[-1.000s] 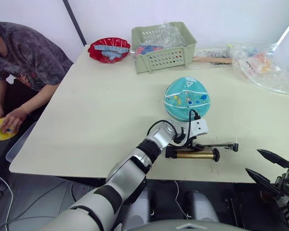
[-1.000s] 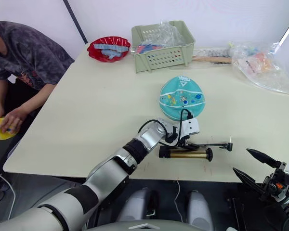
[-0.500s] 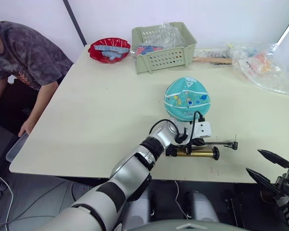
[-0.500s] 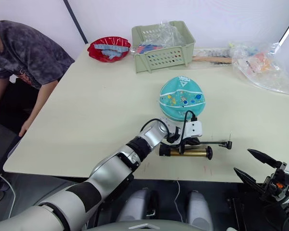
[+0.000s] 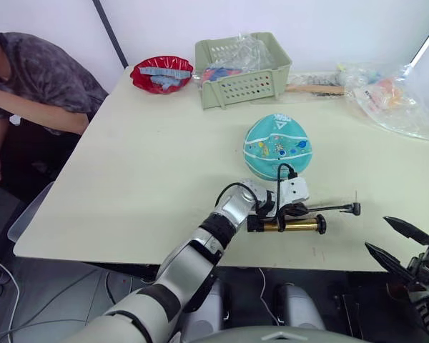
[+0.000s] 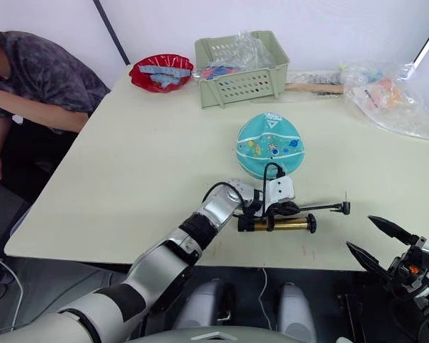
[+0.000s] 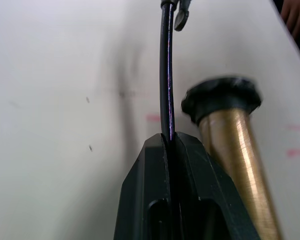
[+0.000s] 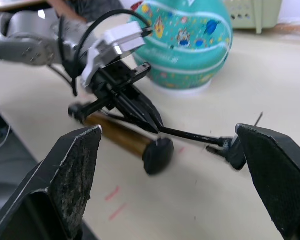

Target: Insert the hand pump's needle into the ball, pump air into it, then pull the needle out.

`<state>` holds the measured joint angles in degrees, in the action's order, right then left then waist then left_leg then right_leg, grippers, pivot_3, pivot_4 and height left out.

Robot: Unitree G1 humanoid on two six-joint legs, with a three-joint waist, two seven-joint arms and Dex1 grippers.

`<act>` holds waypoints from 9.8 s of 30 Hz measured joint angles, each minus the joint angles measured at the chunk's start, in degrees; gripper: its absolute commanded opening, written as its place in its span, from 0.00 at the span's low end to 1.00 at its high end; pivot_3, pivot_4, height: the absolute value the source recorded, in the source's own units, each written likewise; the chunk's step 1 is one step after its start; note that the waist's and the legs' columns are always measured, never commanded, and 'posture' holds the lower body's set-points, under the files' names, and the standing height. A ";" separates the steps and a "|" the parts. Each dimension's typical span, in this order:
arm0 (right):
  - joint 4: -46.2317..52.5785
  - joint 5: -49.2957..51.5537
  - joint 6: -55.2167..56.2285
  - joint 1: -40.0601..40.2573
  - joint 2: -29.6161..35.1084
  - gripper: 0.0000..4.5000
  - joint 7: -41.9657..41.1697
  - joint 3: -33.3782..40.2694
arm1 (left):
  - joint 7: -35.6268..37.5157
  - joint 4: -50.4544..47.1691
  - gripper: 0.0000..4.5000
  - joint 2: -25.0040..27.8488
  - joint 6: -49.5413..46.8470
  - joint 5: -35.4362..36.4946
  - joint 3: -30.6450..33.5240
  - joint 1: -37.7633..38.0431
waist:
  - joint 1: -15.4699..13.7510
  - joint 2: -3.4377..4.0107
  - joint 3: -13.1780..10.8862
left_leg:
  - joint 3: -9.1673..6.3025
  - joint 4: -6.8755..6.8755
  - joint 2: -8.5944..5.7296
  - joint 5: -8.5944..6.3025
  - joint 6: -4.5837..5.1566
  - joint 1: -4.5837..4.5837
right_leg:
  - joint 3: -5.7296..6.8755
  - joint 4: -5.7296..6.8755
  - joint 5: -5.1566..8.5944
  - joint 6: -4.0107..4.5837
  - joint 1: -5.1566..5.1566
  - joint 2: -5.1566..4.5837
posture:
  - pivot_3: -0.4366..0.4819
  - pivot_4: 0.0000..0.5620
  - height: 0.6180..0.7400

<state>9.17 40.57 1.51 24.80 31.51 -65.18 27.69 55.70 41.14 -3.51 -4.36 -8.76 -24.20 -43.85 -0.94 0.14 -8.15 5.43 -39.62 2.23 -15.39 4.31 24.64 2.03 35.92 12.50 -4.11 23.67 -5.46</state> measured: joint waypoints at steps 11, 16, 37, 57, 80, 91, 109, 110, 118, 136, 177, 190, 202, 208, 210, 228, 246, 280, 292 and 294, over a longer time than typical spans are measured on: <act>3.70 4.77 -9.67 -3.34 -1.51 1.00 8.85 -0.56 | 0.99 -12.24 0.05 4.90 3.69 6.24 3.48 8.22 | 0.06 0.07 0.04 | 0.01 -0.03 -0.01 0.00 0.00 -0.03 | 0.01 0.05 -0.01 0.00 -0.02 0.01 | 0.48 0.27 1.00; 8.65 7.70 -16.76 -5.51 -2.61 1.00 16.34 -2.46 | 1.03 -13.43 0.05 5.91 4.80 7.41 3.65 9.43 | -0.01 0.06 0.04 | -0.01 -0.05 -0.03 0.00 0.00 -0.01 | 0.02 0.05 -0.01 0.00 -0.04 0.01 | 0.48 0.27 1.00; 11.96 21.96 -36.12 -15.24 -6.11 1.00 39.30 -4.40 | 0.06 -13.62 0.05 6.35 5.23 8.90 3.66 10.92 | 0.10 0.07 0.05 | 0.02 -0.06 -0.08 0.00 0.00 0.00 | 0.01 0.06 -0.14 -0.23 -0.04 0.09 | 0.48 0.27 1.00; 11.33 20.80 -36.14 -15.25 -7.16 0.07 39.97 -4.48 | 0.22 -13.25 0.08 6.04 4.97 8.94 3.37 10.98 | 0.11 0.08 0.05 | 0.02 -0.06 -0.08 0.00 0.01 0.00 | 0.01 0.06 -0.14 -0.24 -0.04 0.10 | 0.48 0.27 1.00; 13.23 1.84 -19.43 -11.12 -4.23 0.07 22.60 -7.68 | 7.15 -35.08 1.00 17.73 -0.49 21.75 9.15 17.48 | 0.16 0.11 0.07 | 0.04 -0.05 -0.05 0.01 -0.01 -0.04 | 0.00 0.06 -0.14 -0.25 -0.05 0.14 | 0.48 0.27 1.00; 7.62 -10.90 -0.11 -11.54 -1.33 0.07 10.01 -10.04 | 8.81 -38.32 1.00 25.64 -2.40 27.02 15.78 17.00 | 0.13 0.10 0.06 | 0.06 -0.05 -0.03 0.19 -0.31 -0.11 | -0.01 0.06 -0.13 -0.24 -0.11 0.21 | 0.48 0.27 1.00; 6.68 -10.83 3.05 -13.78 -1.71 0.07 10.24 -11.14 | -14.93 -27.62 1.00 21.90 -18.70 20.73 18.63 -0.65 | 0.07 0.00 0.00 | -0.04 -0.06 -0.07 0.27 -0.45 -0.12 | -0.18 0.05 -0.13 -0.26 -0.20 0.43 | 0.48 0.27 1.00; 6.71 -10.83 3.05 -13.92 -1.74 0.07 10.44 -11.21 | -15.12 -26.25 1.00 21.53 -18.63 20.13 18.27 -1.27 | 0.08 0.00 0.00 | -0.03 -0.06 -0.07 0.27 -0.45 -0.12 | -0.18 0.05 -0.13 -0.26 -0.20 0.44 | 0.48 0.27 1.00; 7.58 -10.84 3.04 -14.11 -1.82 0.07 11.89 -11.69 | -16.03 -14.50 1.00 17.34 -17.23 16.80 16.20 -6.65 | 0.12 -0.05 -0.03 | 0.06 -0.06 -0.06 0.28 -0.45 -0.10 | -0.18 0.06 -0.13 -0.26 -0.18 0.45 | 0.48 0.27 1.00; 10.76 -10.78 0.35 -13.79 -2.15 0.07 16.00 -12.21 | -20.80 -5.92 0.15 12.04 -13.83 14.37 15.90 -9.77 | 0.07 -0.10 -0.06 | -0.05 -0.06 -0.06 0.27 -0.45 -0.05 | -0.18 0.05 -0.13 -0.26 -0.17 0.44 | 0.48 0.27 1.00; 5.94 2.97 -93.61 -66.19 2.95 0.07 50.02 -21.99 | -24.87 -6.86 0.01 8.04 2.71 9.81 15.16 -2.66 | 0.02 -0.16 -0.03 | -0.13 -0.09 -0.06 0.15 -0.24 0.14 | -0.07 0.05 -0.18 -0.21 -0.05 0.35 | 0.48 0.27 1.00; -4.29 2.08 -93.62 -71.61 1.66 0.07 52.11 -27.60 | -25.27 -6.85 0.01 7.54 6.12 8.76 15.17 -0.78 | 0.08 -0.16 -0.02 | -0.12 -0.08 -0.06 0.16 -0.24 0.13 | -0.06 0.07 -0.18 -0.21 -0.04 0.35 | 0.48 0.27 1.00; -7.53 2.38 -93.62 -73.60 0.20 0.07 52.19 -29.68 | -25.28 -6.86 0.01 7.53 6.65 8.69 15.16 -0.46 | 0.10 -0.15 -0.02 | -0.13 -0.07 -0.05 0.15 -0.23 0.13 | -0.06 0.07 -0.18 -0.21 -0.04 0.36 | 0.48 0.27 1.00; -7.97 1.96 -93.62 -73.62 -0.47 0.07 52.38 -29.96 | -24.89 -6.83 0.01 7.55 7.03 8.44 15.16 -0.47 | 0.12 -0.15 -0.02 | -0.12 -0.07 -0.05 0.15 -0.23 0.13 | -0.06 0.06 -0.18 -0.21 -0.04 0.35 | 0.48 0.27 1.00; -7.97 1.35 -93.63 -73.82 -0.95 0.07 52.42 -29.98 | -24.88 -6.82 0.01 7.56 7.07 8.38 15.18 -0.47 | 0.13 -0.15 -0.02 | -0.13 -0.07 -0.05 0.14 -0.22 0.13 | -0.06 0.07 -0.18 -0.21 -0.04 0.35 | 0.48 0.27 1.00; -8.02 -2.32 -93.65 -73.96 -2.80 0.07 51.73 -29.51 | -24.90 -6.80 0.01 7.72 7.17 8.35 15.32 -0.30 | 0.31 -0.15 -0.02 | -0.13 -0.07 -0.03 0.13 -0.19 0.11 | -0.06 0.08 -0.18 -0.21 -0.04 0.36 | 0.48 0.27 1.00; -6.50 -5.35 -93.61 -73.95 -3.64 0.07 48.02 -29.12 | -24.91 -6.04 0.01 7.96 8.09 8.28 15.50 -0.28 | 0.41 -0.15 -0.02 | -0.13 -0.03 -0.02 0.12 -0.19 0.11 | -0.06 0.07 -0.19 -0.20 -0.03 0.37 | 0.48 0.27 1.00; -5.81 -7.84 -93.63 -73.31 -2.61 0.07 45.78 -30.54 | -24.91 -5.62 0.01 7.71 8.68 8.23 15.32 -0.27 | 0.19 -0.15 -0.02 | -0.16 -0.01 -0.03 0.12 -0.18 0.11 | -0.03 0.04 -0.18 -0.20 -0.03 0.36 | 0.48 0.27 1.00; -6.16 -9.32 -93.64 -73.32 -3.83 0.07 45.64 -29.81 | -24.92 -5.58 0.01 7.77 8.75 8.20 15.34 -0.24 | 0.30 -0.15 -0.02 | -0.16 -0.01 -0.02 0.11 -0.17 0.09 | -0.03 0.05 -0.19 -0.19 -0.04 0.36 | 0.48 0.27 1.00; -6.16 -9.55 -93.63 -73.31 -3.87 0.07 45.53 -29.75 | -24.92 -5.56 0.01 7.76 8.78 8.21 15.34 -0.24 | 0.29 -0.15 -0.02 | -0.16 -0.01 -0.02 0.11 -0.17 0.09 | -0.03 0.05 -0.19 -0.19 -0.04 0.36 | 0.48 0.27 1.00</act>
<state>3.01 31.01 -92.13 -48.52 27.65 -19.65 -2.06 30.77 35.58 4.26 4.42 -0.56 -8.87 -44.09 -0.65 0.00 -8.17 5.26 -39.63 2.21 -15.28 4.14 24.74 2.00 35.96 12.31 -4.30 23.63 -5.10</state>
